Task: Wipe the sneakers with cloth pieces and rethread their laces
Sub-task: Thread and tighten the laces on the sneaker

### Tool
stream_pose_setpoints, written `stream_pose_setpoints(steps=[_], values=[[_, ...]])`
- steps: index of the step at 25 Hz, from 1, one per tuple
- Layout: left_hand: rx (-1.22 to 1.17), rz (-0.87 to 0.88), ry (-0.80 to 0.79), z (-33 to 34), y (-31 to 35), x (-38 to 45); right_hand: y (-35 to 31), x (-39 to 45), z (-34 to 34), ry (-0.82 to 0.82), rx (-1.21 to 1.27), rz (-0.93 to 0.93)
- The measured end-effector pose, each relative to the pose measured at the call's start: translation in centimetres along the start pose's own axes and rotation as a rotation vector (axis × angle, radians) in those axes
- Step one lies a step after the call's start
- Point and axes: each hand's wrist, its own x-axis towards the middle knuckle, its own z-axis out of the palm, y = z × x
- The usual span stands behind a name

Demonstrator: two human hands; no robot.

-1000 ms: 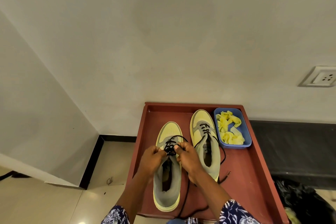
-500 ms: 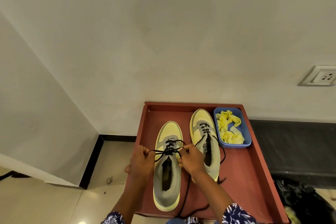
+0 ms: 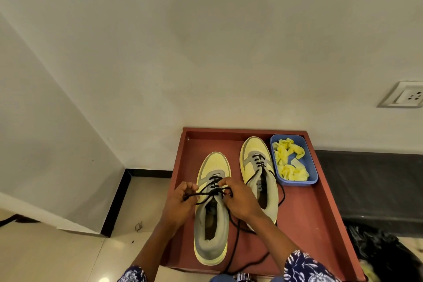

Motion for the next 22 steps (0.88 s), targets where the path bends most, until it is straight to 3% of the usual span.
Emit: stream_pose_setpoints(steps=[6,9,14,16,18,22], values=[[0.135,0.075,-0.044,-0.3,-0.4,0.0,0.1,0.4,-0.3,0.096,-0.248,-0.009],[0.191,0.055,0.002,-0.9,-0.7,-0.2,0.4,0.3,-0.9,0.182,-0.190,0.065],[0.150,-0.036,0.039,-0.9,-0.7,-0.2,0.6,0.3,-2.4,0.286,0.308,0.260],[0.139,-0.053,0.062,-0.6,-0.5,-0.1,-0.1,0.2,-2.7,0.222,0.621,0.300],[0.187,-0.011,0.058,-0.7,-0.6,0.1,-0.6,0.1,-3.0,0.122,0.722,0.287],[0.299,0.091,0.062,-1.4,-0.6,0.6,0.0,0.3,-3.4,0.013,0.284,0.091]])
